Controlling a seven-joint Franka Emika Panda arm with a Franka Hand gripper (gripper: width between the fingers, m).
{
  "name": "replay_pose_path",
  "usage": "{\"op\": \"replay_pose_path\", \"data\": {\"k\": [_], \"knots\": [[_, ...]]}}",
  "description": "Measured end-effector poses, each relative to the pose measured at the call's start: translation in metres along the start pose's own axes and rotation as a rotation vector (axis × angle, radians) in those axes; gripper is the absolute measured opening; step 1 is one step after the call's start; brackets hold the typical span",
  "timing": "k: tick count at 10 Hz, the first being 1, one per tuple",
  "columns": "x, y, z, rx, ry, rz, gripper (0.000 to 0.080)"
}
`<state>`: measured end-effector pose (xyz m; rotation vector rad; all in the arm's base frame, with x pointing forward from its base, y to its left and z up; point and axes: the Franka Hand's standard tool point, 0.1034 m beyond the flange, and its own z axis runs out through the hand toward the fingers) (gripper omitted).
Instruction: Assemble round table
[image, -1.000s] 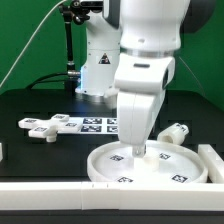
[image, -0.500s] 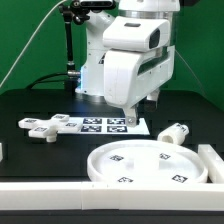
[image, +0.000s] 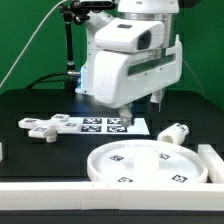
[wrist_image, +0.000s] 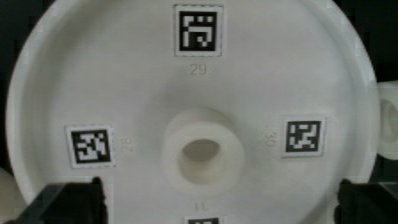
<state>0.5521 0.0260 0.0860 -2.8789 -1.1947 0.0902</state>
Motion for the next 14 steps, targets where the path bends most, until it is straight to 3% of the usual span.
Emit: {"op": "replay_pose_path", "data": {"k": [2, 7, 9, 12, 13, 14], "knots": [[-0.005, -0.013, 0.003, 0.013, -0.007, 0.372, 0.0649], [0.0, -0.02, 0.006, 0.03, -0.004, 0.654, 0.0649], [-0.004, -0.028, 0.01, 0.074, 0.005, 0.926, 0.0649], [-0.006, -0.057, 0.028, 0.096, -0.007, 1.203, 0.0649], [-0.005, -0.066, 0.033, 0.125, -0.009, 1.341, 0.0649], [-0.004, -0.066, 0.033, 0.13, -0.01, 1.355, 0.0649]]}}
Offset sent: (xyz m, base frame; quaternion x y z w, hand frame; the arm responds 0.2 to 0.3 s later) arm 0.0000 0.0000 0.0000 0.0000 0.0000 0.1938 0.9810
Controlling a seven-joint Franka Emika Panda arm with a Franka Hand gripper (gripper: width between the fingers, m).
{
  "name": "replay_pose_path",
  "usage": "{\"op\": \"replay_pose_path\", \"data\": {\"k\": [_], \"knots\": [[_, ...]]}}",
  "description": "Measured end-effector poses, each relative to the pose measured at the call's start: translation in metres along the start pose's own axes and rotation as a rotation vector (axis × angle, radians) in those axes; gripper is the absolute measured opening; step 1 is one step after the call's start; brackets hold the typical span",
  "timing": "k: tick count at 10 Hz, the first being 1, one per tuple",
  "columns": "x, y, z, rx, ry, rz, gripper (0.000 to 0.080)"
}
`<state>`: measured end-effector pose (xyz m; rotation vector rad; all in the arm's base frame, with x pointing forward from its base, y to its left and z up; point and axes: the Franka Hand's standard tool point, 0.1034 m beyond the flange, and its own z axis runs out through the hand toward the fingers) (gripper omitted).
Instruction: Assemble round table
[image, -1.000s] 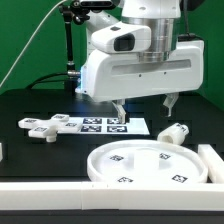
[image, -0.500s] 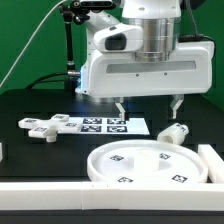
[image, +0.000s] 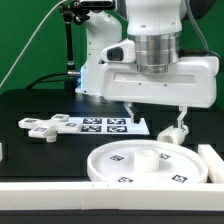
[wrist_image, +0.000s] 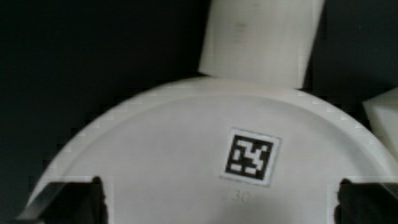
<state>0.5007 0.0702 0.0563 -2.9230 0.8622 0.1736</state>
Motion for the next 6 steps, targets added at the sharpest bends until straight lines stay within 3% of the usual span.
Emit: {"op": "replay_pose_path", "data": {"k": [3, 4, 6], "knots": [[-0.001, 0.002, 0.0, -0.002, -0.025, -0.015, 0.0649], [-0.004, 0.008, 0.003, 0.046, -0.091, 0.105, 0.0649], [-0.011, 0.008, 0.014, 0.074, -0.203, 0.191, 0.0649]]}}
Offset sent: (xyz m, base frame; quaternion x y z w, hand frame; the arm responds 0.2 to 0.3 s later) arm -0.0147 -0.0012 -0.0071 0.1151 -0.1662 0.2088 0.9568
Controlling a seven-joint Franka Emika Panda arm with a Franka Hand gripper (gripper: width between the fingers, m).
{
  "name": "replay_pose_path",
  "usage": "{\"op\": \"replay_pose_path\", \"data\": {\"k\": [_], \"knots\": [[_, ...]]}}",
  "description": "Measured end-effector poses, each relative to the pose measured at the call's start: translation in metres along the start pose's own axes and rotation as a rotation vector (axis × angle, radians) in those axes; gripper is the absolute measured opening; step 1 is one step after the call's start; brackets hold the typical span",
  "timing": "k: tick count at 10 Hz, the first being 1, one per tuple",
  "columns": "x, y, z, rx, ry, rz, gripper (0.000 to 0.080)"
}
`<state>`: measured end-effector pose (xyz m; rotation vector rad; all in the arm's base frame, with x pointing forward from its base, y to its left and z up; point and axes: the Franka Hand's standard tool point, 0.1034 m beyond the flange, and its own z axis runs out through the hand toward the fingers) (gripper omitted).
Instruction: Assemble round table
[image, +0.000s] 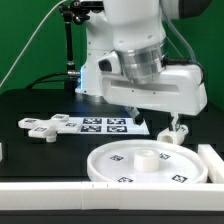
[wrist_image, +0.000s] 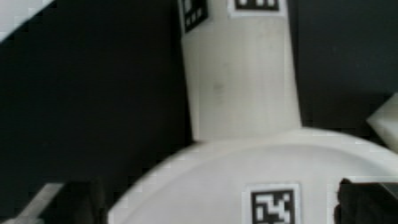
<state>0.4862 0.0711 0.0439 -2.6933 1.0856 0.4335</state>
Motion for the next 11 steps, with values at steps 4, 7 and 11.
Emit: {"op": "replay_pose_path", "data": {"k": [4, 7, 11], "knots": [[-0.002, 0.0, 0.006, -0.012, -0.215, 0.012, 0.0649], [-0.008, 0.001, 0.012, -0.043, -0.399, 0.002, 0.0649], [-0.007, -0.004, 0.015, -0.081, -0.617, -0.004, 0.0649]]}}
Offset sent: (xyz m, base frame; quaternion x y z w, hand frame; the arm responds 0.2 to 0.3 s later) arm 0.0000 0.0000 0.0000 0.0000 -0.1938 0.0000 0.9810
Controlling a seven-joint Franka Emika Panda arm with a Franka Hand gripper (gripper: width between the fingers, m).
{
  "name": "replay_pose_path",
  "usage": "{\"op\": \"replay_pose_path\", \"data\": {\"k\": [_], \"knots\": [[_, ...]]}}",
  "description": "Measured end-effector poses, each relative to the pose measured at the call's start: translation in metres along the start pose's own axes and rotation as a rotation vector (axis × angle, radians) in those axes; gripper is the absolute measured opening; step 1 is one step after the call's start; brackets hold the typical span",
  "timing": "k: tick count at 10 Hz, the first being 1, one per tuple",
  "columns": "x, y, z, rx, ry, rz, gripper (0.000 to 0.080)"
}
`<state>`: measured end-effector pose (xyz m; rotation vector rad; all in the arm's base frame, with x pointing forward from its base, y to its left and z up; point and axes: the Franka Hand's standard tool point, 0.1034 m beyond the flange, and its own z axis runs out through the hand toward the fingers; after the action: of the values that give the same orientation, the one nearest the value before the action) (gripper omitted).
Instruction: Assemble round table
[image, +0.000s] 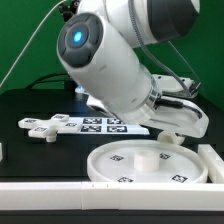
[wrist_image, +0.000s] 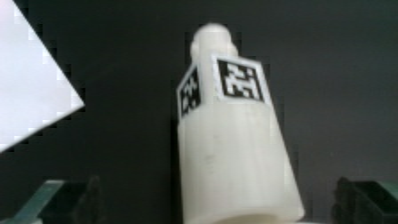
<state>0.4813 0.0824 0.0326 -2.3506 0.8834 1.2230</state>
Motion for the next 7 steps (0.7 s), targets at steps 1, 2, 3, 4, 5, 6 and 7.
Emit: {"op": "replay_pose_path", "data": {"k": [1, 2, 3, 4, 5, 6, 7], "knots": [[0.004, -0.002, 0.004, -0.004, 0.001, -0.002, 0.0649], [0.003, -0.004, 0.008, -0.009, 0.006, -0.005, 0.0649], [0.002, -0.004, 0.014, -0.017, 0.0, -0.005, 0.0649], [0.002, -0.005, 0.021, -0.027, -0.008, -0.007, 0.0649], [0.002, -0.006, 0.025, -0.033, -0.011, -0.009, 0.0649], [0.001, -0.006, 0.028, -0.038, -0.014, -0.008, 0.0649], [0.002, -0.005, 0.032, -0.04, -0.01, -0.006, 0.0649]]}}
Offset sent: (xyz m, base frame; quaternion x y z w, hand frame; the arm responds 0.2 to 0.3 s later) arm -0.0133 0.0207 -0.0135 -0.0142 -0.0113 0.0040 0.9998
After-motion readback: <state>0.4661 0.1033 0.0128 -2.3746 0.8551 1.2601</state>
